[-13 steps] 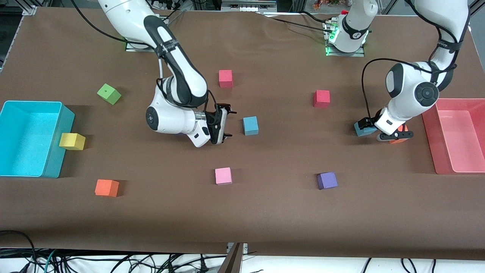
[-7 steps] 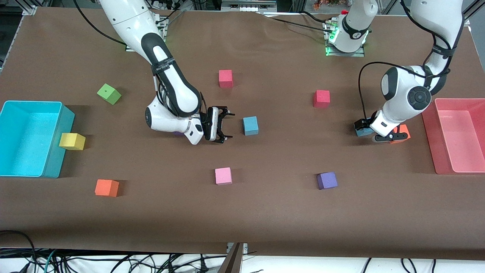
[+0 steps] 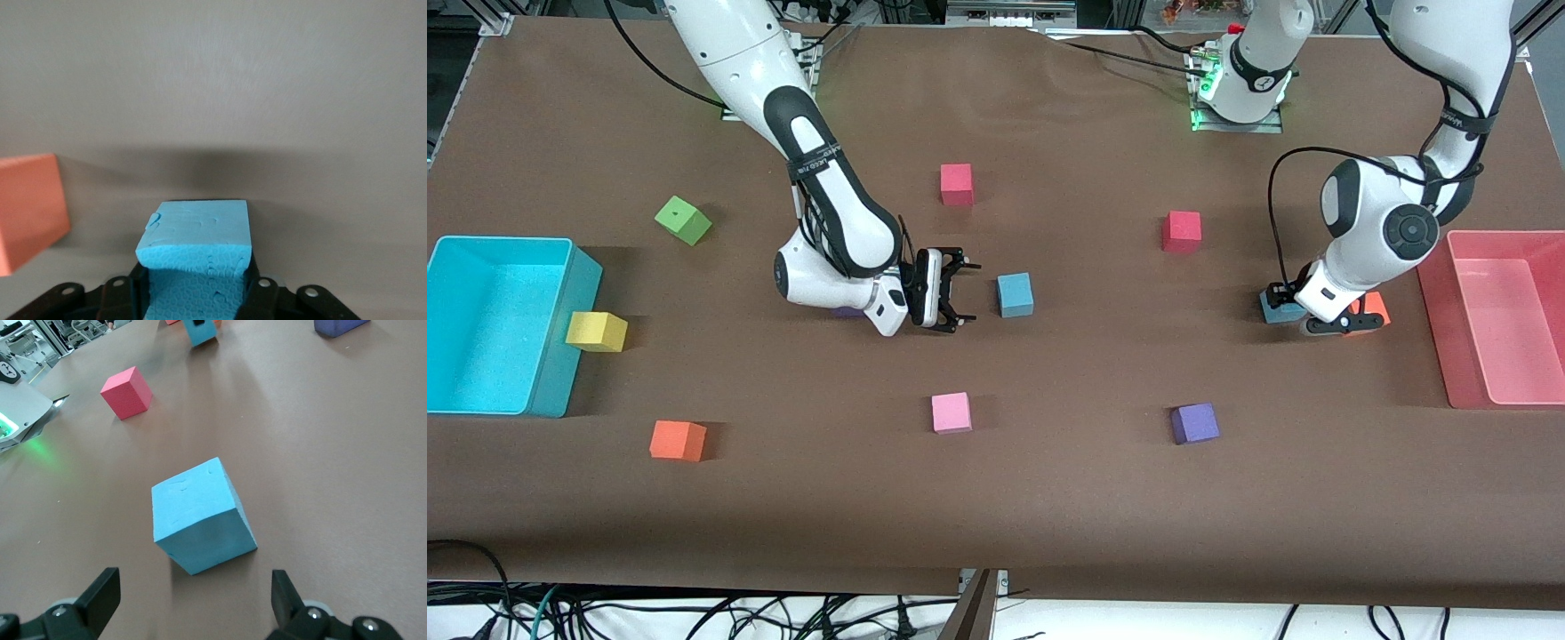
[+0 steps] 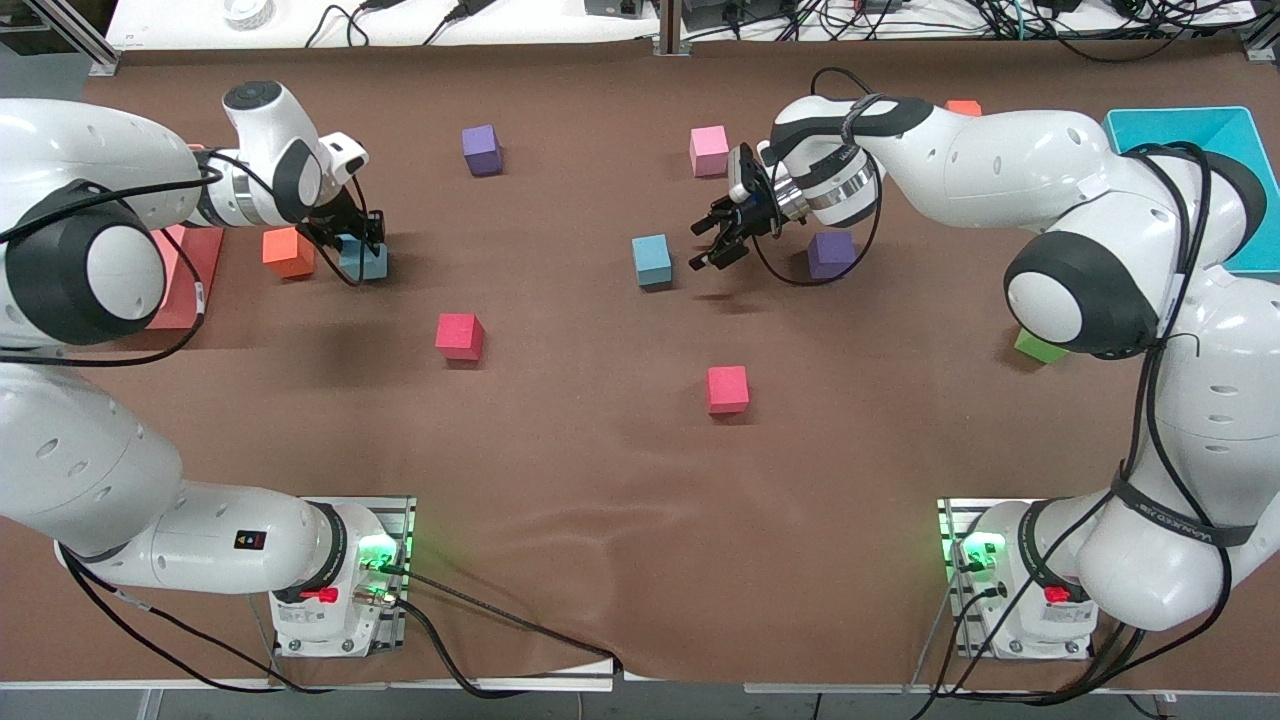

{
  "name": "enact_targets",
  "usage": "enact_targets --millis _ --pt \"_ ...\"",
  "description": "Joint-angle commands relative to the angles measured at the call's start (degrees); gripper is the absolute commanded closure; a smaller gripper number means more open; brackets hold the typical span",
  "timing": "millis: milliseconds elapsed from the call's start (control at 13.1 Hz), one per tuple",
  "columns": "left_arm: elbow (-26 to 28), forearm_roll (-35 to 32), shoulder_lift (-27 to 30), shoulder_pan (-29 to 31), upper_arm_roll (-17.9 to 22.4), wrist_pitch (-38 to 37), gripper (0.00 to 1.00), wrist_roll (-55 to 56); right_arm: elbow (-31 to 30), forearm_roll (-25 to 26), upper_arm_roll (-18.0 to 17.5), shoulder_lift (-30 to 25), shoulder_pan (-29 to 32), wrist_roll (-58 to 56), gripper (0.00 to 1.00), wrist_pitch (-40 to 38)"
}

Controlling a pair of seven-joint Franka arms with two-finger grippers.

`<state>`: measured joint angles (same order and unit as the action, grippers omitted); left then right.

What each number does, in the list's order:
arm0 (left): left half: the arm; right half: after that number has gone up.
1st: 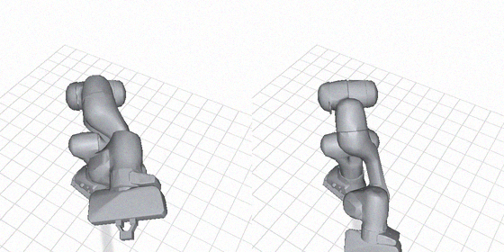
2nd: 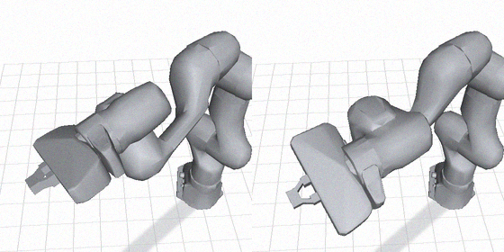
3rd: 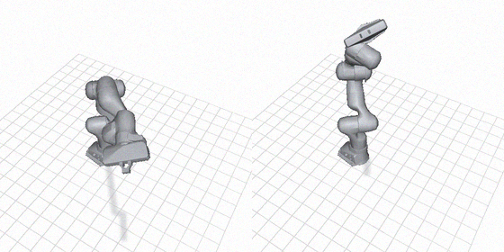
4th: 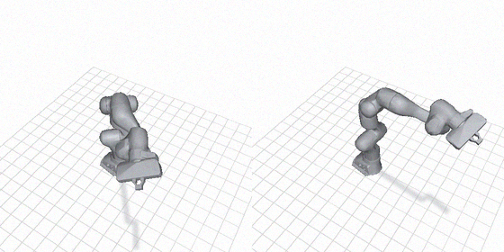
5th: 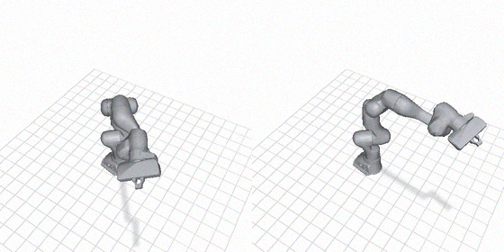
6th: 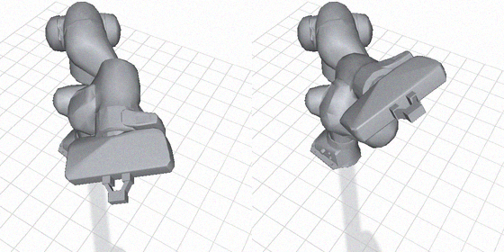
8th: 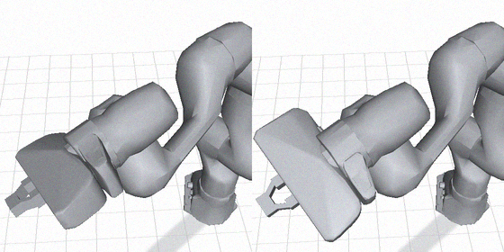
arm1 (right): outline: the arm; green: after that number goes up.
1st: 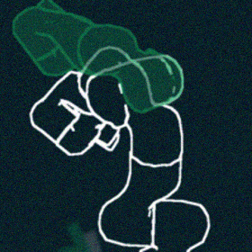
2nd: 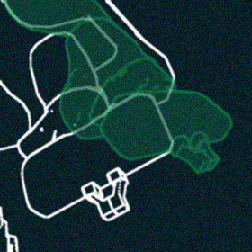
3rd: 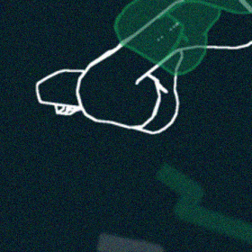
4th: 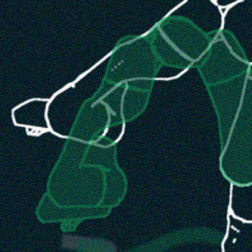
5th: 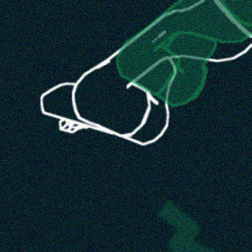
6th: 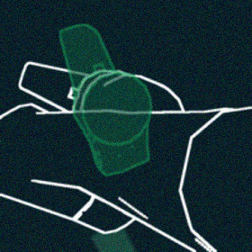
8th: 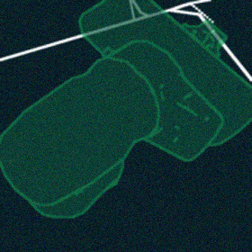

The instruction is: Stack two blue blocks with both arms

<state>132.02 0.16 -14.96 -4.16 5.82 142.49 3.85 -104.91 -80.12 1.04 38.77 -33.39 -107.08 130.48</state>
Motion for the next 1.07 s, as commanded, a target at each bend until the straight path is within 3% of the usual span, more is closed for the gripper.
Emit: enact_targets --millis 0,152,381,533,990 --pt "-2.4 -0.2 10.0 -2.1 -0.1 -10.4 1.0 -1.3 -0.7 -1.6 -0.7 -0.1 0.3 -2.9 0.0 0.4" --pt "-10.2 1.1 12.1 -6.4 -1.1 -21.1 1.0 -0.9 -0.6 -1.7 -0.7 0.3 0.3 -3.7 0.0 0.3" --pt "-18.6 9.5 8.5 -10.7 -10.5 -22.4 1.0 6.7 -0.5 -1.6 -0.7 0.3 0.7 -3.4 0.0 0.0" --pt "-23.9 9.7 5.0 -16.5 -11.4 -22.6 1.0 20.1 -0.5 -1.6 -0.6 0.3 1.2 -3.5 0.0 -0.9" --pt "-36.8 8.1 -11.9 -32.3 -11.2 -21.6 1.0 45.5 -0.5 -1.6 -0.6 0.2 1.4 -3.1 0.0 -1.7"
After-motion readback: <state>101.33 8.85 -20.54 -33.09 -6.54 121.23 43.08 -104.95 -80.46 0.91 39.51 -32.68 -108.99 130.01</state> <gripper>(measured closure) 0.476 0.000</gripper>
